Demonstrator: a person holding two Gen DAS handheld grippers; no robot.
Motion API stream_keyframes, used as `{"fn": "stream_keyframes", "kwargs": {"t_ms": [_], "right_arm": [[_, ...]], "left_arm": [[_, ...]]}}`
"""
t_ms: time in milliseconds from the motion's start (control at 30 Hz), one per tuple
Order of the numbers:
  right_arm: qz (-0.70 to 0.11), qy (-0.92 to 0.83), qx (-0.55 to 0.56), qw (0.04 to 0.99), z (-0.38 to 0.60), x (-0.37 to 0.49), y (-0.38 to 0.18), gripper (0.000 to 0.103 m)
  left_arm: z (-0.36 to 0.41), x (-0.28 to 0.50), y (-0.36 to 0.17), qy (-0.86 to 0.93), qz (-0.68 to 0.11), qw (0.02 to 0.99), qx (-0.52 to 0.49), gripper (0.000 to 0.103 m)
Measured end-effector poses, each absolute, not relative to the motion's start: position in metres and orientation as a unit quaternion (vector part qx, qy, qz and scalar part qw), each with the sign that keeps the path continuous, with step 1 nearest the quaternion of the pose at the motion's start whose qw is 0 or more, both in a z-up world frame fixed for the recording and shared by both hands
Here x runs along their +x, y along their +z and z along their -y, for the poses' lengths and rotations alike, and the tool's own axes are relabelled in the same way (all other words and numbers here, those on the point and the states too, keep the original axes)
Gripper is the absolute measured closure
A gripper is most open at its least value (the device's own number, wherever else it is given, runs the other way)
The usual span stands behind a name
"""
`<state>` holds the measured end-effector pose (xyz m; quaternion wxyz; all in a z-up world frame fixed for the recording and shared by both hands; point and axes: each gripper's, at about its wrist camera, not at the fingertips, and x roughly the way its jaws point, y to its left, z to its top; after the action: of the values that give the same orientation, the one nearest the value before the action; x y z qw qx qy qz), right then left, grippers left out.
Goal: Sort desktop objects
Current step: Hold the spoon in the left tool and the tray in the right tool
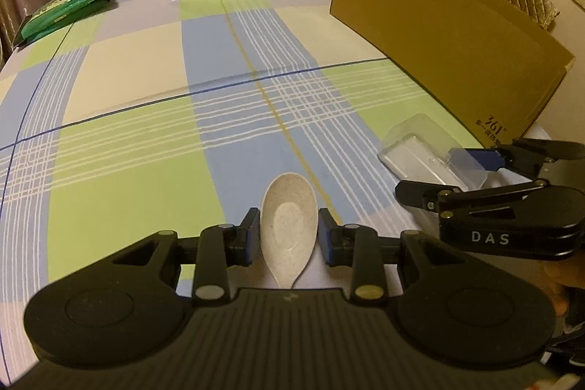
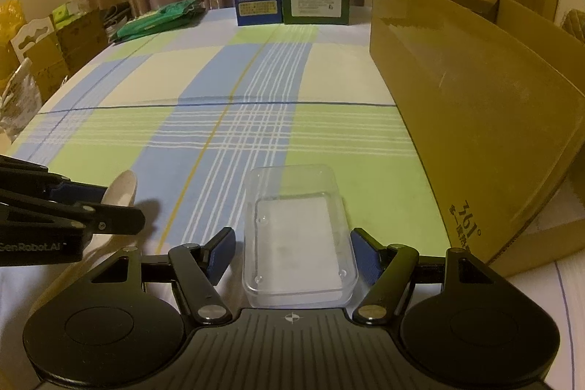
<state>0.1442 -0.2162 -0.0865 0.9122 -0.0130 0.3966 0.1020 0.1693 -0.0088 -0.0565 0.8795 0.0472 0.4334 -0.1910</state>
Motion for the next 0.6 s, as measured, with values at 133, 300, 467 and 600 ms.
{"fn": "stream_keyframes", "kwargs": {"t_ms": [133,300,467,600], "right_arm": [[-0.397,0.100,-0.010,0.912,0.216,0.144,-0.086,0.036],[-0.395,0.098,-0.007,0.913,0.217,0.144,-0.085,0.036],[-0.395,0.096,-0.006,0.914,0.220,0.145,-0.084,0.036],[-0.396,0.096,-0.002,0.913,0.220,0.145,-0.084,0.036]], "left_arm": [[0.013,0.165,-0.059,-0.189,-0.424,0.883,0.064,0.075],[0.022,0.157,-0.064,-0.185,-0.409,0.888,0.096,0.075],[0.025,0.152,-0.066,-0.179,-0.398,0.893,0.109,0.073],[0.024,0.151,-0.066,-0.168,-0.395,0.897,0.110,0.071]]}}
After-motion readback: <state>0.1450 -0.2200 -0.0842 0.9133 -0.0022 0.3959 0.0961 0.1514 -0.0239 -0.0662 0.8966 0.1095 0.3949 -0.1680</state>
